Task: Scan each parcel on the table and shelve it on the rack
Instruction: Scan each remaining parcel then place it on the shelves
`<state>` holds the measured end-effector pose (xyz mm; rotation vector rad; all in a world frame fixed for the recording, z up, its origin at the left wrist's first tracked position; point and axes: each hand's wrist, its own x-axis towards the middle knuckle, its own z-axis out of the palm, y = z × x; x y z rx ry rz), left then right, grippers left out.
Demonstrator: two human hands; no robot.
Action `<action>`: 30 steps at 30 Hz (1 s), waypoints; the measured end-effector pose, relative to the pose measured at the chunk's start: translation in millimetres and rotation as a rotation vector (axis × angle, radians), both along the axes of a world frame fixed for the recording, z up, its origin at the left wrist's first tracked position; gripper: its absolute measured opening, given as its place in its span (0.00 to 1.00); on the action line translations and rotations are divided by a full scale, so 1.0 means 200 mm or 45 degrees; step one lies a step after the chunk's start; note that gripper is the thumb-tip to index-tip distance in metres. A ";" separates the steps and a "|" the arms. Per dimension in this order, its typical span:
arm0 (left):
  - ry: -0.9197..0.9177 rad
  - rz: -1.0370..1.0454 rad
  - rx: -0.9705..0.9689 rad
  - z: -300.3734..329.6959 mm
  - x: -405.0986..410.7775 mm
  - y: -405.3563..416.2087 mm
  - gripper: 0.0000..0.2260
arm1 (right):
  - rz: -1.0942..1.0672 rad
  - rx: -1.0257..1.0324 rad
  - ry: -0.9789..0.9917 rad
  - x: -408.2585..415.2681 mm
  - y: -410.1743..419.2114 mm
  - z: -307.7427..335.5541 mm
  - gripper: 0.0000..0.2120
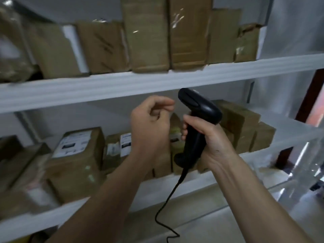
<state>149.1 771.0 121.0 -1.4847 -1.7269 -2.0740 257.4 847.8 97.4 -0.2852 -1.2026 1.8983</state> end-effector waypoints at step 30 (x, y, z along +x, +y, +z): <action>-0.868 0.886 -0.276 -0.76 -1.53 -2.83 0.15 | 0.718 0.077 -0.629 -1.71 -2.35 -0.71 0.07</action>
